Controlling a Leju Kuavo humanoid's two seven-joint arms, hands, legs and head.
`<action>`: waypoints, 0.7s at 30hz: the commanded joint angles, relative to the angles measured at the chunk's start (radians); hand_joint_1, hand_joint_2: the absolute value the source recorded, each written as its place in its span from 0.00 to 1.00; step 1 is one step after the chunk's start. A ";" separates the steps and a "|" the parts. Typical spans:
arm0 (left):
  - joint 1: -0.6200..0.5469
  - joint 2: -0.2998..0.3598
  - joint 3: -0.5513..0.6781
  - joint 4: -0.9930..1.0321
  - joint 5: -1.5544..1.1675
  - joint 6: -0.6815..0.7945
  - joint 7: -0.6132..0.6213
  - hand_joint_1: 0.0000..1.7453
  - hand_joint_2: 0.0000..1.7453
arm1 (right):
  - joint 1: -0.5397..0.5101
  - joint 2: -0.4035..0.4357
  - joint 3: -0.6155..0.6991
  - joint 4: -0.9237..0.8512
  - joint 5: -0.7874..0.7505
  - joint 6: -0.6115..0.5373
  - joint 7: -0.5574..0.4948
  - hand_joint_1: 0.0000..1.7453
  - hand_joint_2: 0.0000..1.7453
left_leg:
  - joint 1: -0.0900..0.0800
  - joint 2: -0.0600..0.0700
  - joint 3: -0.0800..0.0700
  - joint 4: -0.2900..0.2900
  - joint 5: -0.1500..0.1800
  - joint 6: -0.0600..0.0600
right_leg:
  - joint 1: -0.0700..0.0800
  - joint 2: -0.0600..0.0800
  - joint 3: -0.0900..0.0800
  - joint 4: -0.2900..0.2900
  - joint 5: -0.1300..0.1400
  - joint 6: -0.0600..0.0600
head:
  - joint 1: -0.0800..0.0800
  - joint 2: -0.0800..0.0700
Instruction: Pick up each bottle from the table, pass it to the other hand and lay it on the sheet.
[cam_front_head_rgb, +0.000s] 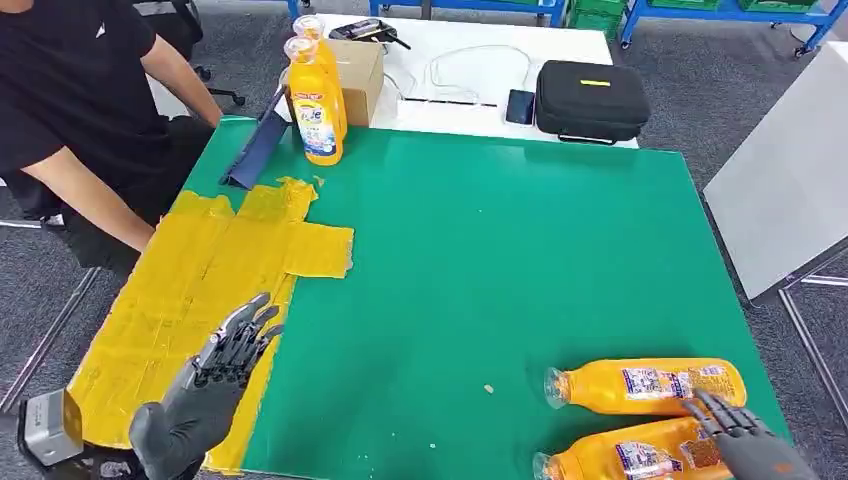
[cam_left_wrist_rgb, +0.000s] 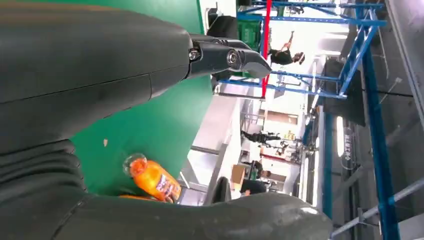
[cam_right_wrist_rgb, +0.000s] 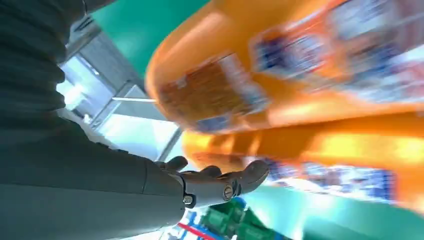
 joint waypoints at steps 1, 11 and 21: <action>-0.027 0.004 -0.006 0.078 -0.003 -0.007 -0.008 0.00 0.00 | -0.005 -0.073 0.183 0.061 -0.037 -0.049 0.028 0.00 1.00 | 0.002 0.004 0.003 -0.001 0.000 -0.003 | 0.002 -0.003 0.004 -0.003 0.000 -0.002 | 0.000 0.000; -0.063 -0.010 -0.022 0.045 0.019 0.010 0.049 0.00 0.00 | -0.040 -0.109 0.273 0.031 -0.048 -0.040 0.079 0.00 1.00 | 0.002 0.004 0.001 0.000 0.000 -0.003 | 0.003 -0.003 0.002 -0.002 0.001 -0.002 | 0.000 0.000; -0.086 -0.015 -0.031 0.046 0.036 0.001 0.065 0.00 0.00 | -0.041 -0.177 0.407 0.065 -0.053 -0.078 0.174 0.00 1.00 | 0.002 0.003 0.002 -0.001 0.000 -0.003 | 0.002 -0.003 0.003 -0.002 0.000 -0.002 | 0.000 0.000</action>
